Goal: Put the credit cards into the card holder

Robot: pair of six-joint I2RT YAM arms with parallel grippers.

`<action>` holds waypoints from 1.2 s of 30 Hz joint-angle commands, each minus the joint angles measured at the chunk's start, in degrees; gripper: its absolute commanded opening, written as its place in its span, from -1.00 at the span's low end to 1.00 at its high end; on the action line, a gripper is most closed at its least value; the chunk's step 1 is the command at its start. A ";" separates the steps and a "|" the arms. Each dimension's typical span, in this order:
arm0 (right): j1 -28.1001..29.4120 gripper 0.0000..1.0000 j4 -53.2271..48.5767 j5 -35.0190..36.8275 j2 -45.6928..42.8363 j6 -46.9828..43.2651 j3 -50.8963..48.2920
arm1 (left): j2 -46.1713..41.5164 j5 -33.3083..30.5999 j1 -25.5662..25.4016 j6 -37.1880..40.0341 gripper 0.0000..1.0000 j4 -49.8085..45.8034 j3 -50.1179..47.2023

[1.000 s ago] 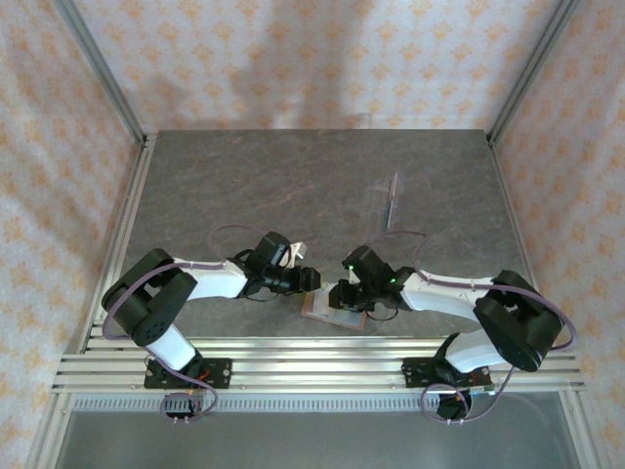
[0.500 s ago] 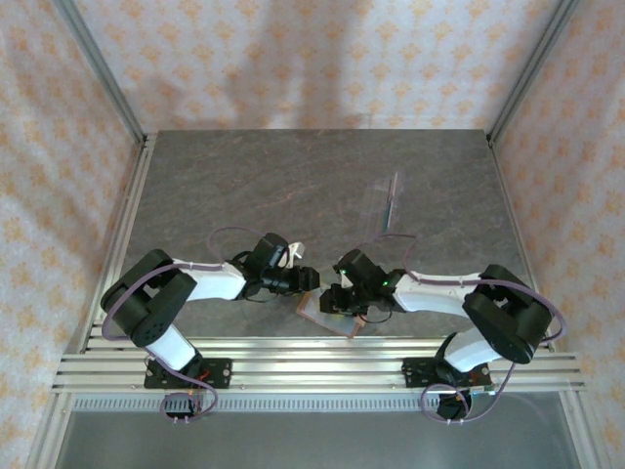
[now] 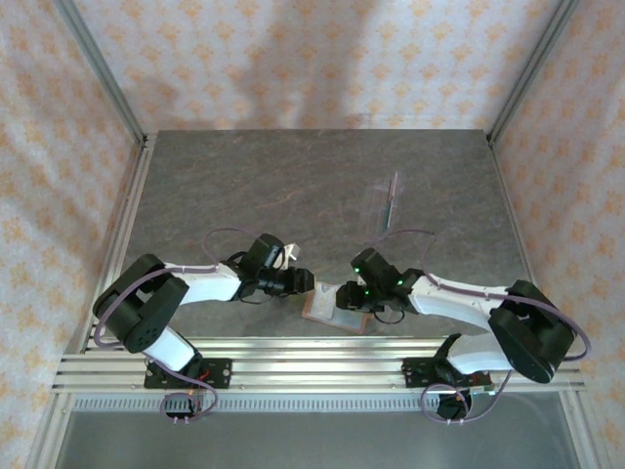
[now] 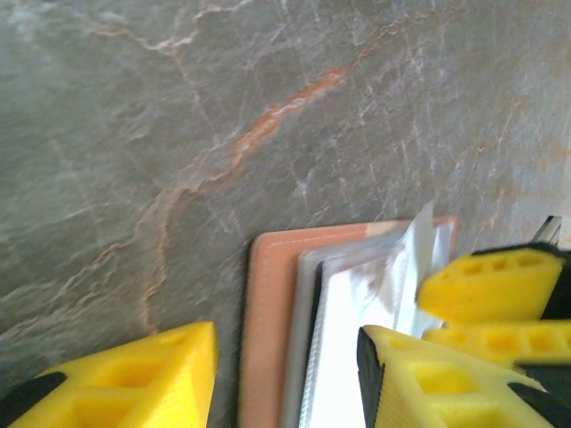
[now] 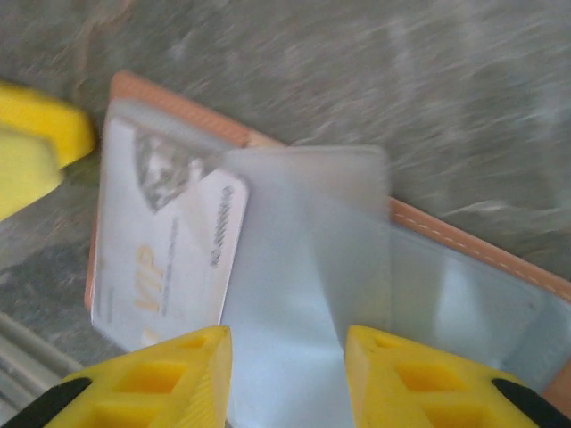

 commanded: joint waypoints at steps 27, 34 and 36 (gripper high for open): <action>-2.19 -0.14 -3.67 2.83 0.81 4.27 0.88 | -2.98 -1.19 -2.90 0.48 -0.10 -2.24 2.60; -2.19 -0.14 -10.63 9.67 -5.29 8.53 -1.53 | -0.18 0.04 -4.45 -2.19 -0.14 4.34 1.77; -2.19 -0.14 -11.19 9.68 -6.07 8.99 -1.67 | 0.62 0.60 -4.52 -2.95 -0.15 5.72 1.58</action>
